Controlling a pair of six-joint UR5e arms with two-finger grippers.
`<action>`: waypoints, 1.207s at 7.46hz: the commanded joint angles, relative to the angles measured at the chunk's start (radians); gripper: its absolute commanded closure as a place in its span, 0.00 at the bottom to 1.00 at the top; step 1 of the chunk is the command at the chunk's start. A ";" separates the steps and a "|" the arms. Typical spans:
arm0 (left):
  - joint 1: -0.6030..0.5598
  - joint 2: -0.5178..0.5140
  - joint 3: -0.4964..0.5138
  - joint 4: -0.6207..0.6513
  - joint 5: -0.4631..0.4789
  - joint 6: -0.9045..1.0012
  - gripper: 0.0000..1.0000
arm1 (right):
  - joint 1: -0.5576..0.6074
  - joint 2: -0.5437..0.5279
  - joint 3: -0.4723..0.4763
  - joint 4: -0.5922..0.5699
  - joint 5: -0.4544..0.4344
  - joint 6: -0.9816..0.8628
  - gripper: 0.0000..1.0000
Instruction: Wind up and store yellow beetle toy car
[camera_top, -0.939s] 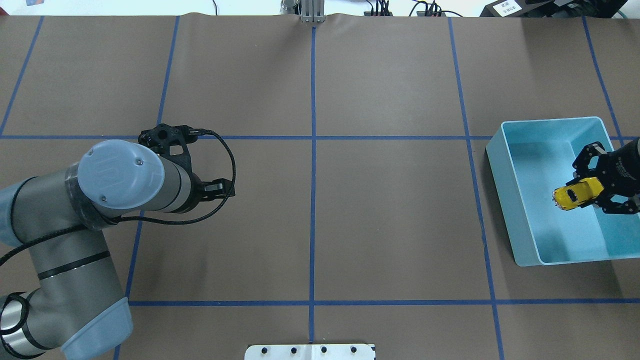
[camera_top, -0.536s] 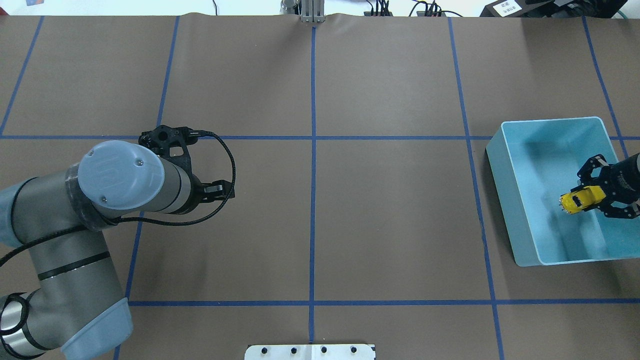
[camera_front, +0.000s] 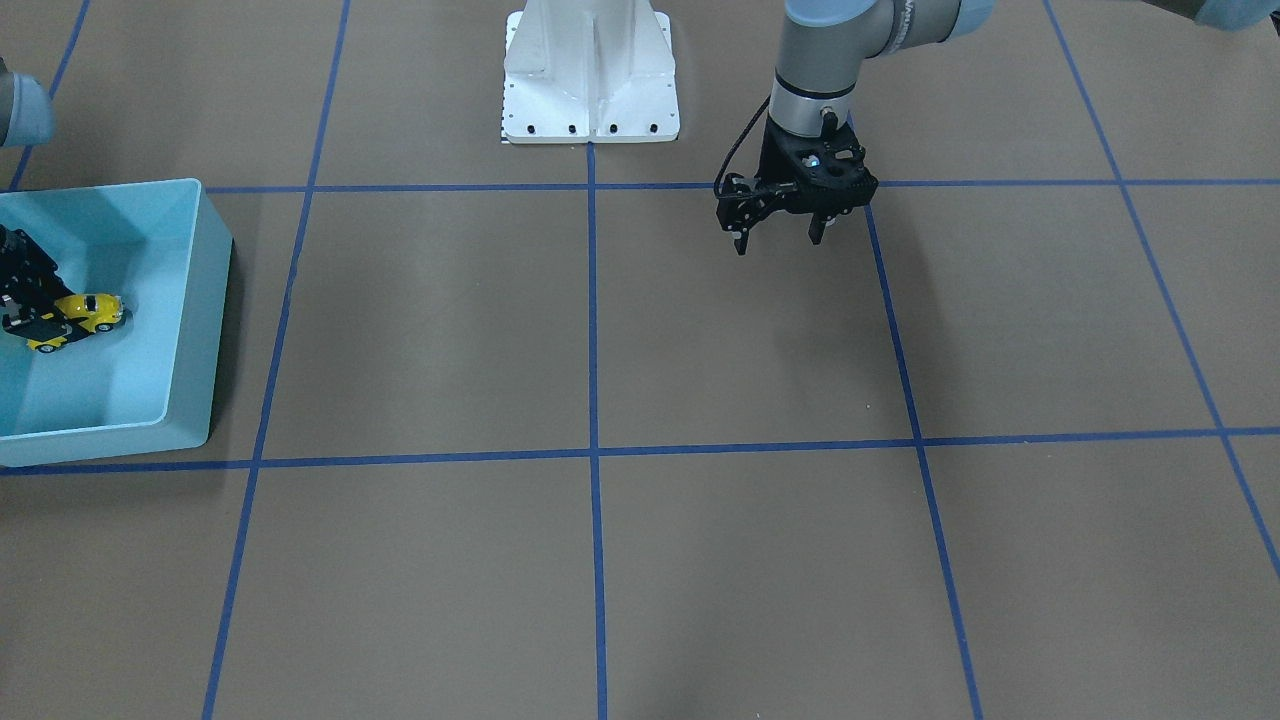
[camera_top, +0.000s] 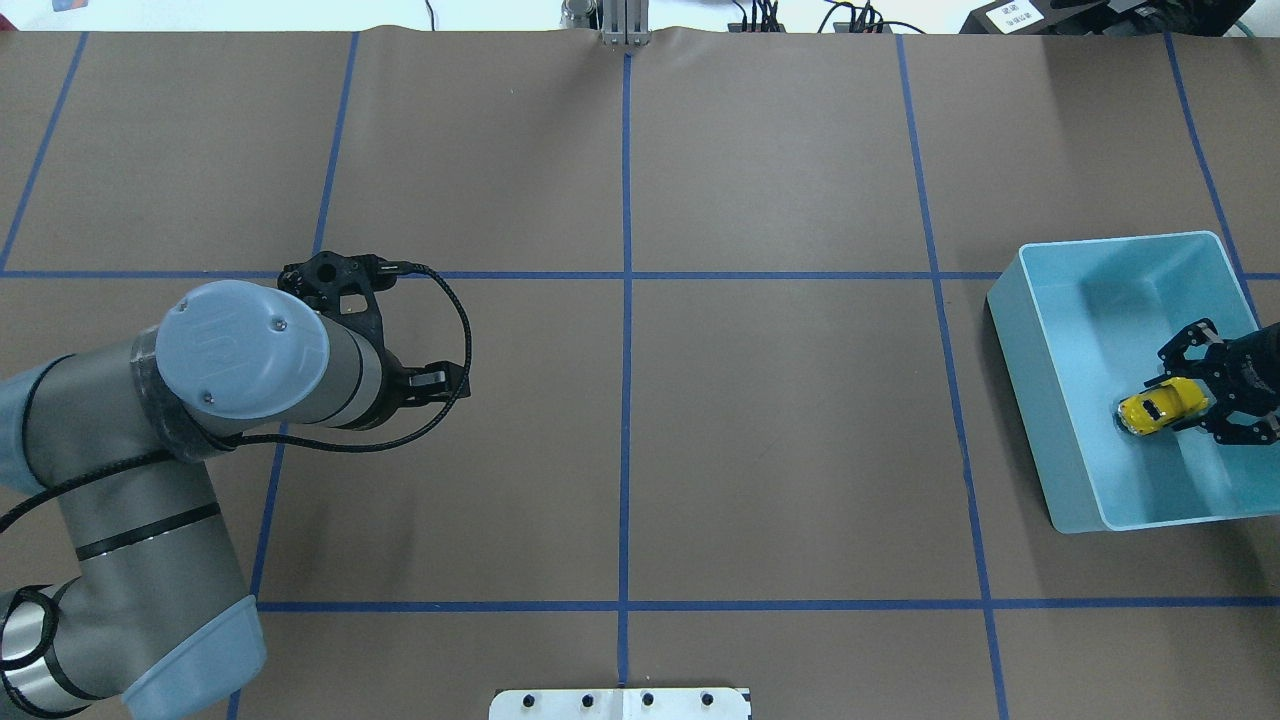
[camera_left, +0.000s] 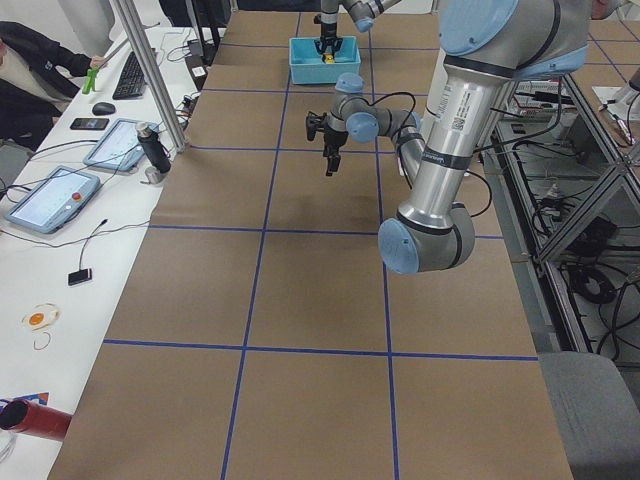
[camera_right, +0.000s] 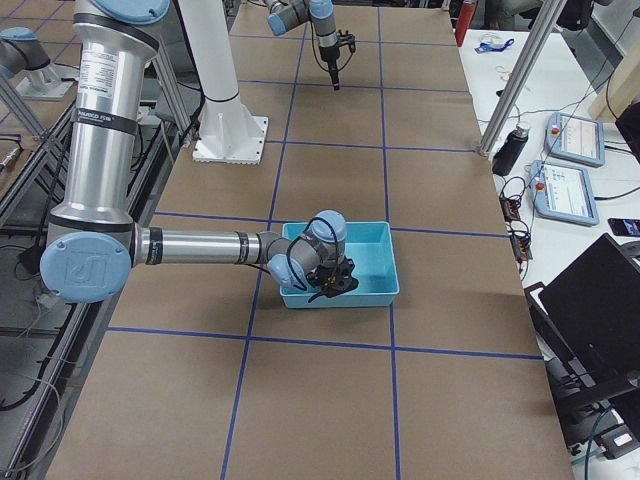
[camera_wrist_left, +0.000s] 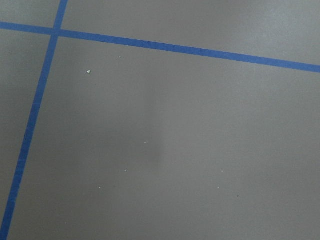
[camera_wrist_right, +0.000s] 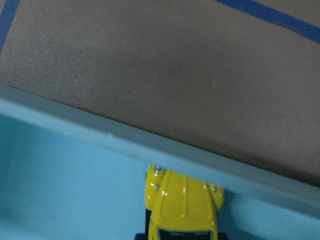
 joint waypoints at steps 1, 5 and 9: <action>0.000 0.000 -0.004 0.002 0.000 0.000 0.00 | 0.005 -0.011 0.079 -0.045 0.016 0.001 0.00; -0.018 -0.009 -0.041 0.043 -0.026 0.032 0.00 | 0.157 -0.018 0.294 -0.233 0.160 -0.016 0.00; -0.109 -0.012 -0.044 0.044 -0.100 0.048 0.00 | 0.322 -0.014 0.293 -0.355 0.177 -0.429 0.00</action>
